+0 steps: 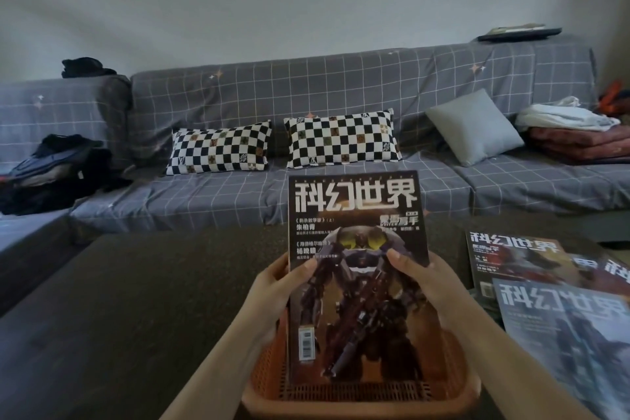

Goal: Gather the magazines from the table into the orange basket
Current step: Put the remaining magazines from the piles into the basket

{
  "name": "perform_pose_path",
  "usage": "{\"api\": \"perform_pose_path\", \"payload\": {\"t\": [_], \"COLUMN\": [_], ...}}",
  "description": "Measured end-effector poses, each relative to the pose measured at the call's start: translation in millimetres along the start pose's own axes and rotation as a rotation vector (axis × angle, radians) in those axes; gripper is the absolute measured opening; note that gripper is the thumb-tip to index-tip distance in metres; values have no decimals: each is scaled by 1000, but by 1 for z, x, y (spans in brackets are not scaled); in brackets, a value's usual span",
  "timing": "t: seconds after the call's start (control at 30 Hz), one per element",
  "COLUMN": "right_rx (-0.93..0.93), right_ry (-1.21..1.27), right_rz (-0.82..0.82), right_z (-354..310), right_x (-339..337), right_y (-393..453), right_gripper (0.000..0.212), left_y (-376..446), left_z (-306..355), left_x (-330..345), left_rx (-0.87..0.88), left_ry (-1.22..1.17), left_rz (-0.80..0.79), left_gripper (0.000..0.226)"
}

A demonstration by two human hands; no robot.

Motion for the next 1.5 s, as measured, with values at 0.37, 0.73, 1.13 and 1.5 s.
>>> {"api": "perform_pose_path", "payload": {"t": [0.37,0.73,1.13,1.5], "right_rx": [-158,-93,-88,-69], "right_ry": [-56,-84,-233,-299], "right_rz": [-71,-17,21,15], "right_z": [-7,5,16,19], "right_x": [-3,10,9,8], "right_y": [7,19,20,16], "right_gripper": [70,79,73,67], "left_y": [31,49,37,31], "left_z": [-4,-15,-16,-15], "left_x": [-7,-11,-12,-11], "left_rx": [45,11,74,56], "left_ry": [-13,3,285,318], "left_rz": [-173,-50,88,112], "left_gripper": [83,114,100,113]}}
Point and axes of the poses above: each hand's wrist, its own y-axis towards the middle knuckle, its own x-axis out of the palm, z = x × y, the point moved 10 cm from there along y, towards the middle knuckle, and after that the axes turned 13 degrees about -y, right-handed, at the moved point
